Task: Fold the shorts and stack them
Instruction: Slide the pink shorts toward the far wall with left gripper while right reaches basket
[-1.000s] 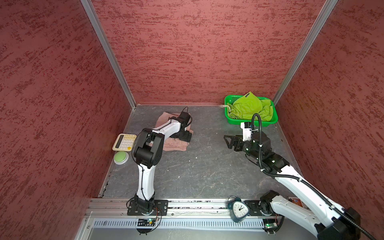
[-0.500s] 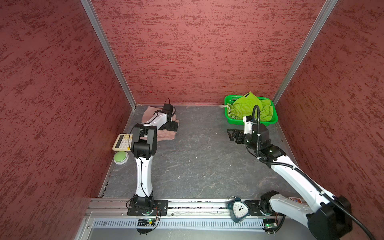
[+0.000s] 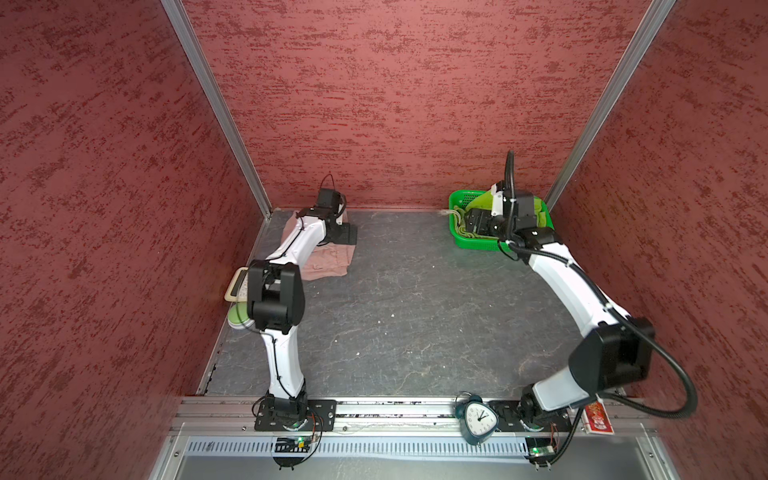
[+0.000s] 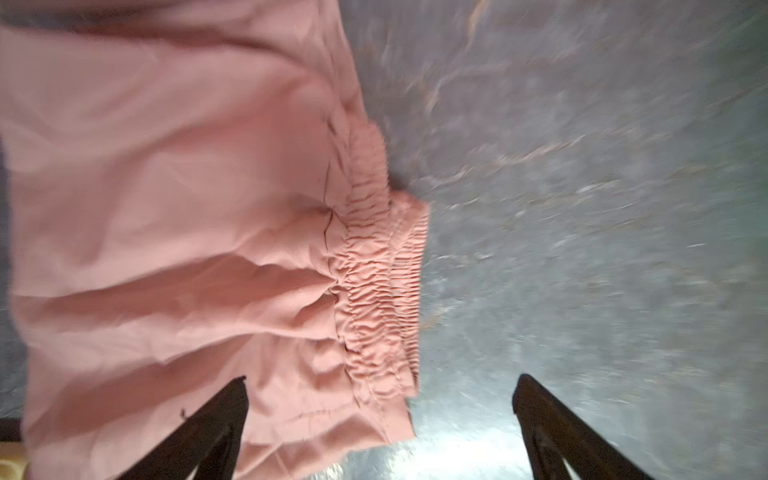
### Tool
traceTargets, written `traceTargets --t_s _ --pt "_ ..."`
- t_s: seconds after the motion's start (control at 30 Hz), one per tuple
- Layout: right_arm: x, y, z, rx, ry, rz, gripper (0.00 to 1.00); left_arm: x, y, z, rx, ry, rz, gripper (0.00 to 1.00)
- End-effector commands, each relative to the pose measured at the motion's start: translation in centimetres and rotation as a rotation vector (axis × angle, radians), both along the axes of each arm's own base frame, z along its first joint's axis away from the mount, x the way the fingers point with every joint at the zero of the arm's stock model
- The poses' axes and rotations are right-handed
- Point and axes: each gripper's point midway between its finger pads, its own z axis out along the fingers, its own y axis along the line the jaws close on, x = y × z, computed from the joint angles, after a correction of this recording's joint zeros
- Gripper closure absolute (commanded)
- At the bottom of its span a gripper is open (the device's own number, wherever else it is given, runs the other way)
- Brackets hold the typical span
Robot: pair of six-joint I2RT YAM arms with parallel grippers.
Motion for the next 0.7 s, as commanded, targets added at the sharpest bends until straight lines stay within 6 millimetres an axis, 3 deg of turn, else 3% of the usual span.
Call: traceTargets --t_s 0.0,0.07,0.13,0.23,0.37,0.67 --pt "1.8 -5.3 -5.1 -0.148 0.174 -0.111 0.02 -2.5 -1.7 5.4 -0.151 -0.095 -0.026 0.01" --pt "4.1 -7.9 -6.3 -0.181 0.173 -0.183 0.02 -4.2 -1.9 5.7 -0.180 -0.081 -0.033 0.01" --pt "6.0 -9.3 -7.3 -0.184 0.159 -0.202 0.02 -5.8 -2.0 5.5 -0.209 -0.061 -0.029 0.01" --pt "8.4 -7.5 -9.2 -0.194 0.191 -0.076 0.02 -8.1 -2.0 4.4 -0.245 -0.029 -0.019 0.01" --pt "9.7 -5.3 -11.4 -0.185 0.216 0.021 0.02 -10.3 -1.3 3.8 -0.273 -0.004 0.006 0.01" --pt "11.7 -4.8 -14.6 -0.175 0.236 0.004 0.03 -11.5 -0.1 3.5 -0.324 0.003 0.035 0.01"
